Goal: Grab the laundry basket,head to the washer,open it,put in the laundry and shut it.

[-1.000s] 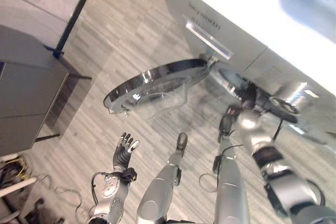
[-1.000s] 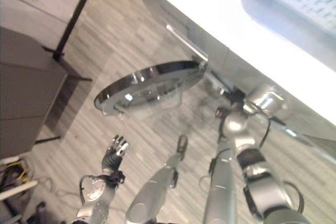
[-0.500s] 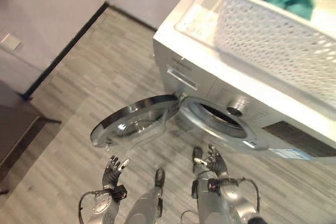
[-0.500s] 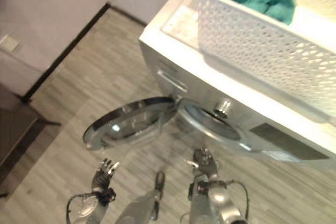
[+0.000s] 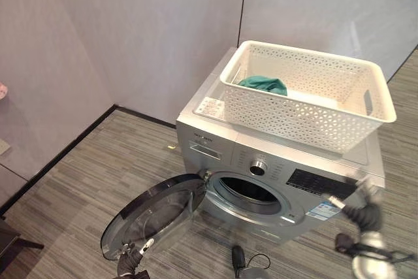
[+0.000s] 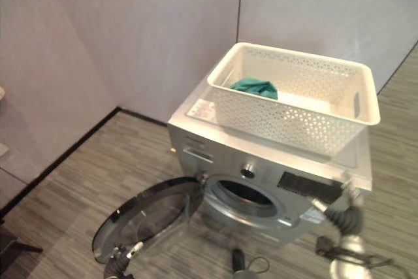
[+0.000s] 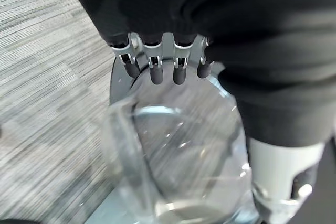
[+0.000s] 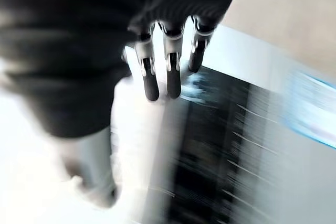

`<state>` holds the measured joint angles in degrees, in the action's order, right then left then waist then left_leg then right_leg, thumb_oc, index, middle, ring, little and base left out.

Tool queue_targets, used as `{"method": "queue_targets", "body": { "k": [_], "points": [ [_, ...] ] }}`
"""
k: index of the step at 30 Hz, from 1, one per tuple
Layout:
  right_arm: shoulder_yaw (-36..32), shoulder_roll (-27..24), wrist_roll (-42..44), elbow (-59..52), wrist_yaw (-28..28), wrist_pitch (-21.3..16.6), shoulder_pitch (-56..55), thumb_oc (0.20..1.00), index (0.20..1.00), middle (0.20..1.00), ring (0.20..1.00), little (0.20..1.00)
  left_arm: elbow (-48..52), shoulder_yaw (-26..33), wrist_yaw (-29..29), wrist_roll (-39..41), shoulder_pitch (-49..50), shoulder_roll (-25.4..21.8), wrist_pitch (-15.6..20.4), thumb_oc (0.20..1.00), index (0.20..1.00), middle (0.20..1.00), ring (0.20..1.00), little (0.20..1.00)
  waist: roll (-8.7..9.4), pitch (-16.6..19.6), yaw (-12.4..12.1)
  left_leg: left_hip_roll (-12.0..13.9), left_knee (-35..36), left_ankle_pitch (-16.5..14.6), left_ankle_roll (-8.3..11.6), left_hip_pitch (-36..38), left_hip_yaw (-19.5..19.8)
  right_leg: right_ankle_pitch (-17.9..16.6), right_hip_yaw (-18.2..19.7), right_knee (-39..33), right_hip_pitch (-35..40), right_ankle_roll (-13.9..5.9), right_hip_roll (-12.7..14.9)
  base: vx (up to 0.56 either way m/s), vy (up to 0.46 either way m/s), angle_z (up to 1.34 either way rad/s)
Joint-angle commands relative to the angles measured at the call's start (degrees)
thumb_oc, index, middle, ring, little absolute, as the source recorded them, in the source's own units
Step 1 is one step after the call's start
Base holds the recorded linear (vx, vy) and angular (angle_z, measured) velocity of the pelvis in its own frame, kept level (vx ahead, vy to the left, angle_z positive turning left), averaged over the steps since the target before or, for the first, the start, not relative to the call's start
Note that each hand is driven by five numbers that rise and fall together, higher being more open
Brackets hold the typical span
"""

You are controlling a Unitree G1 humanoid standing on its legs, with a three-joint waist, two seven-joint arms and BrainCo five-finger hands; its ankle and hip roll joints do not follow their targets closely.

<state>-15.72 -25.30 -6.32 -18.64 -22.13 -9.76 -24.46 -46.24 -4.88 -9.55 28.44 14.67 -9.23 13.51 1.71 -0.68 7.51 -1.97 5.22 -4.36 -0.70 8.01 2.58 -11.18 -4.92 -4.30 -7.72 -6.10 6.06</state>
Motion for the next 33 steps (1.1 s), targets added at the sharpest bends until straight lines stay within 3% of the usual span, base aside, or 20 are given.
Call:
{"method": "queue_targets", "body": {
  "k": [1, 4, 5, 7, 10, 12, 13, 15, 16, 21, 22, 25, 26, 29, 33],
  "points": [
    [-4.71, -6.03, -9.92, -1.77, -4.05, -2.18, 8.77, 1.0, 1.0, 1.0, 1.0, 1.0, -0.47, 0.61, 1.85, -4.74, -3.91, -1.91, 1.08, 1.0, 1.0, 1.0, 1.0, 1.0, -0.72, -2.04, -2.22, 2.34, -0.22, -1.32, 0.95, -1.54, -0.77, 10.62, -0.71, 8.53, 3.93, -3.45, 1.55, 0.04, -0.032, 0.05],
    [-5.75, -8.73, -8.56, -1.5, -6.22, -1.56, 16.01, 1.0, 1.0, 1.0, 1.0, 1.0, -2.13, 0.63, 1.8, -5.71, -5.16, -1.87, 0.44, 1.0, 1.0, 1.0, 1.0, 1.0, -0.14, -1.26, -3.31, 2.53, -0.22, -1.27, 1.12, -1.89, -0.39, 10.42, -1.01, 7.29, 4.34, -3.28, 1.41, 0.02, -0.05, 0.15],
    [-5.97, -13.41, -7.08, -0.15, -5.67, -0.56, 20.94, 1.0, 1.0, 1.0, 1.0, 1.0, -3.37, 1.11, 2.29, -5.63, -5.42, -2.03, -0.35, 1.0, 1.0, 1.0, 1.0, 1.0, 0.86, -0.55, -4.54, 2.8, -0.22, -1.29, 1.48, -2.09, -0.23, 10.18, -1.22, 6.05, 4.91, -3.08, 1.27, -0.01, -0.069, 0.08],
    [-5.11, -15.77, -5.66, 1.54, -5.3, -0.42, 23.47, 1.0, 1.0, 1.0, 1.0, 1.0, -3.67, 1.1, 2.57, -5.47, -5.48, -2.12, -0.6, 1.0, 1.0, 1.0, 1.0, 1.0, 1.21, -0.45, -4.85, 2.71, -0.22, -0.8, 1.59, -2.44, -0.23, 9.56, -1.26, 5.58, 4.77, -2.93, 1.35, -0.01, -0.054, 0.07],
    [-1.6, -25.87, -0.2, 7.14, -0.88, 0.05, 29.95, 1.0, 1.0, 1.0, 1.0, 1.0, -4.11, 0.7, 4.12, -4.97, -4.63, -2.83, -1.21, 1.0, 1.0, 1.0, 1.0, 1.0, 2.19, -0.41, -5.89, 3.27, -0.22, -1.15, 1.98, -2.05, -0.31, 9.7, -1.1, 4.9, 5.43, -2.7, 0.94, 0.01, -0.052, 0.04],
    [3.02, -33.8, 4.76, 13.68, 3.06, 0.81, 36.57, 1.0, 1.0, 1.0, 1.0, 1.0, -4.51, -0.23, 5.27, -4.28, -4.06, -3.14, -1.33, 1.0, 1.0, 1.0, 1.0, 1.0, 3.13, -0.45, -6.56, 3.6, -0.22, -0.96, 2.33, -2.02, -0.38, 9.51, -0.96, 4.53, 5.54, -2.48, 0.71, 0.0, -0.05, -0.03],
    [10.36, -40.48, 8.23, 19.85, 7.84, 2.07, 44.52, 1.0, 1.0, 1.0, 1.0, 1.0, -4.6, -0.94, 6.26, -3.18, -3.73, -3.09, -1.83, 1.0, 1.0, 1.0, 1.0, 1.0, 3.91, -0.65, -6.84, 3.93, -0.22, -0.75, 2.69, -2.0, -0.52, 9.36, -0.85, 4.44, 5.52, -2.25, 0.41, 0.01, -0.041, -0.06],
    [11.57, -40.65, 8.32, 20.43, 7.78, 1.92, 45.81, 1.0, 1.0, 1.0, 1.0, 1.0, -4.61, -0.62, 6.27, -3.18, -3.71, -2.83, -1.82, 1.0, 1.0, 1.0, 1.0, 1.0, 3.7, -0.69, -6.5, 3.96, -0.22, -0.77, 2.7, -1.97, -0.55, 9.36, -0.83, 4.44, 5.55, -2.24, 0.38, -0.01, -0.029, -0.09],
    [26.27, -48.8, 12.09, 29.34, 13.0, 3.87, 62.67, 1.0, 1.0, 1.0, 1.0, 1.0, -4.98, -1.01, 7.35, -0.76, -3.74, -3.07, -2.08, 1.0, 1.0, 1.0, 1.0, 1.0, 4.91, -1.19, -6.67, 4.54, -0.22, -0.36, 3.33, -2.32, -0.59, 9.31, -0.96, 4.38, 5.24, -1.97, 0.12, -0.02, -0.039, -0.04],
    [44.25, -53.09, 17.58, 39.89, 18.54, 5.11, 82.14, 1.0, 1.0, 1.0, 1.0, 1.0, -5.84, -1.81, 8.81, 0.87, -3.78, -3.63, -2.56, 1.0, 1.0, 1.0, 1.0, 1.0, 6.47, -1.62, -6.8, 5.4, -0.22, 0.15, 4.14, -2.9, -0.48, 9.45, -1.35, 4.44, 4.75, -1.73, -0.4, 0.0, -0.029, 0.01],
    [54.05, -53.83, 20.76, 44.75, 21.06, 4.93, 92.09, 1.0, 1.0, 1.0, 1.0, 1.0, -6.17, -2.03, 9.4, 1.48, -3.8, -3.57, -2.5, 1.0, 1.0, 1.0, 1.0, 1.0, 6.73, -1.8, -6.64, 5.74, -0.22, 0.45, 4.48, -3.25, -0.35, 9.59, -1.37, 4.39, 4.54, -1.62, -0.72, 0.0, -0.054, 0.02],
    [62.25, -54.47, 23.75, 48.88, 23.29, 4.7, 99.92, 1.0, 1.0, 1.0, 1.0, 1.0, -6.74, -2.32, 9.92, 1.8, -3.62, -3.7, -2.23, 1.0, 1.0, 1.0, 1.0, 1.0, 7.22, -1.93, -6.67, 6.08, -0.22, 0.69, 4.89, -3.58, -0.23, 9.69, -1.48, 4.34, 4.31, -1.55, -1.04, 0.0, -0.032, 0.02],
    [69.73, -54.58, 25.61, 52.5, 25.6, 4.63, 106.28, 1.0, 1.0, 1.0, 1.0, 1.0, -7.43, -2.37, 10.22, 1.97, -3.72, -4.18, -1.91, 1.0, 1.0, 1.0, 1.0, 1.0, 7.85, -2.13, -6.88, 6.35, -0.22, 0.95, 5.26, -3.92, -0.1, 9.72, -1.48, 4.24, 4.13, -1.49, -1.36, 0.01, -0.044, 0.11],
    [78.6, -54.65, 27.16, 55.81, 28.48, 5.13, 113.39, 1.0, 1.0, 1.0, 1.0, 1.0, -7.75, -2.27, 10.51, 2.52, -3.7, -4.51, -1.36, 1.0, 1.0, 1.0, 1.0, 1.0, 8.46, -2.44, -7.11, 6.76, -0.22, 1.35, 5.7, -4.4, 0.05, 9.91, -1.73, 4.14, 3.86, -1.35, -1.64, 0.01, -0.044, 0.03],
    [84.4, -55.69, 26.28, 56.23, 30.64, 5.32, 116.76, 1.0, 1.0, 1.0, 1.0, 1.0, -7.8, -1.92, 10.28, 3.17, -4.14, -4.9, -0.8, 1.0, 1.0, 1.0, 1.0, 1.0, 8.95, -3.26, -7.21, 7.19, -0.22, 1.8, 6.0, -5.18, 0.28, 10.01, -2.07, 4.09, 3.31, -1.14, -1.98, 0.0, -0.008, 0.01]
  ]
}}
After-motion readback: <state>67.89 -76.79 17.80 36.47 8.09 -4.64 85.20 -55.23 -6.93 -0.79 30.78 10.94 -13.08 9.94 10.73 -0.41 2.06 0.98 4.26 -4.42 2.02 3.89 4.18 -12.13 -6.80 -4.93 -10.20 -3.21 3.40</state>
